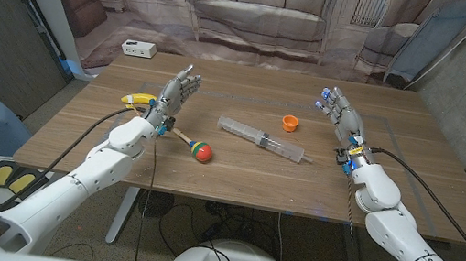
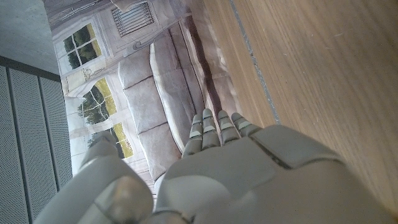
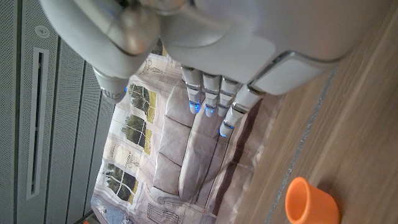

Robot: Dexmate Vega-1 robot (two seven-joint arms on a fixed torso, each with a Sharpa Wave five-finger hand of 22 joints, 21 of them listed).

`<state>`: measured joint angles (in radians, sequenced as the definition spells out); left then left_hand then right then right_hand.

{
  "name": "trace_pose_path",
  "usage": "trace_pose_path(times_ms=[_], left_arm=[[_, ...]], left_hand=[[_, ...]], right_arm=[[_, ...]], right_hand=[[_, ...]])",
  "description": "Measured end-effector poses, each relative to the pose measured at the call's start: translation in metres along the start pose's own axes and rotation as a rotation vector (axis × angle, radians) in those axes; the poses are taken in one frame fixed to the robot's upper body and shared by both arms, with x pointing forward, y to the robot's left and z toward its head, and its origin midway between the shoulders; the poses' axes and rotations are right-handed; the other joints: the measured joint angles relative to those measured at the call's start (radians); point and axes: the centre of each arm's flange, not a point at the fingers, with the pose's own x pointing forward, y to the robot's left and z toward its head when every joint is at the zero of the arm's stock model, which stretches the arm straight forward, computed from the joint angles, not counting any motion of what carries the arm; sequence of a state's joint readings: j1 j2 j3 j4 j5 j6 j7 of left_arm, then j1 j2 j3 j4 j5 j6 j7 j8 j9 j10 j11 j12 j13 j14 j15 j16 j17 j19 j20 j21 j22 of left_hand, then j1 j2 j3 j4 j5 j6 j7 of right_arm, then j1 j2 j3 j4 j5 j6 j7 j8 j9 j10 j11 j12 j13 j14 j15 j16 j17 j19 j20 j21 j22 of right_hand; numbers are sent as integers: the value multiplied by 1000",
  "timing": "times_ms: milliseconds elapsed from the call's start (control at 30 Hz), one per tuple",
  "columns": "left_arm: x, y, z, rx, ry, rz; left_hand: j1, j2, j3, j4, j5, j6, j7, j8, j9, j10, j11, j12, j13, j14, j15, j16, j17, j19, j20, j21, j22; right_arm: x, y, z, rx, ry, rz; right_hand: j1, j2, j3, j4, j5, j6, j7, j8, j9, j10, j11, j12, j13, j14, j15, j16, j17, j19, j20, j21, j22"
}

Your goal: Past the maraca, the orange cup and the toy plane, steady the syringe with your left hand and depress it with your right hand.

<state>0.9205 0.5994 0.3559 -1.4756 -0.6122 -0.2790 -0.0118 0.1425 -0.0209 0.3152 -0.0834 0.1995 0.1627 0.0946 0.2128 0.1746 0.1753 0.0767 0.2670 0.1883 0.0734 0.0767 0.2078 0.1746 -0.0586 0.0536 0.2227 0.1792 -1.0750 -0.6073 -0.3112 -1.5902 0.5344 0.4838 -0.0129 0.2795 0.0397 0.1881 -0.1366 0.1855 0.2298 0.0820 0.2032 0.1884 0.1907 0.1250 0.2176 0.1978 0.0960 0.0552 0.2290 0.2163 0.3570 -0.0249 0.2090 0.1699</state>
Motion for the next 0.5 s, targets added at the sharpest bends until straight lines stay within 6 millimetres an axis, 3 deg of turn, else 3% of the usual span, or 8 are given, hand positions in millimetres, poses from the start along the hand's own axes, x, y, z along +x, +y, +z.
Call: trace_pose_path(times_ms=[333,367,500], left_arm=[[-3,3,4,-7,2,15],[-9,6,14,3,-14,9],[-11,8,17,5,-18,5]], left_hand=[[0,0,0,0,0,0,0,0,0,0,0,0,0,0,0,0,0,5,5,0,-2],[0,0,0,0,0,0,0,0,0,0,0,0,0,0,0,0,0,5,5,0,-3],[0,0,0,0,0,0,0,0,0,0,0,0,0,0,0,0,0,5,5,0,-3]], right_arm=[[-1,12,9,-6,-19,36],[-2,15,11,-36,-28,41],[-4,20,14,-48,-35,48]], right_hand=[[7,7,4,-4,0,-16,5,-7,0,-11,0,-9,0,-9,2,-4,0,0,0,-6,0],[11,11,4,-4,0,-16,5,-8,0,-11,0,-9,0,-9,2,-4,0,0,0,-6,0],[11,11,4,-4,0,-16,5,-8,0,-11,0,-9,0,-9,2,-4,-3,0,0,-6,0]])
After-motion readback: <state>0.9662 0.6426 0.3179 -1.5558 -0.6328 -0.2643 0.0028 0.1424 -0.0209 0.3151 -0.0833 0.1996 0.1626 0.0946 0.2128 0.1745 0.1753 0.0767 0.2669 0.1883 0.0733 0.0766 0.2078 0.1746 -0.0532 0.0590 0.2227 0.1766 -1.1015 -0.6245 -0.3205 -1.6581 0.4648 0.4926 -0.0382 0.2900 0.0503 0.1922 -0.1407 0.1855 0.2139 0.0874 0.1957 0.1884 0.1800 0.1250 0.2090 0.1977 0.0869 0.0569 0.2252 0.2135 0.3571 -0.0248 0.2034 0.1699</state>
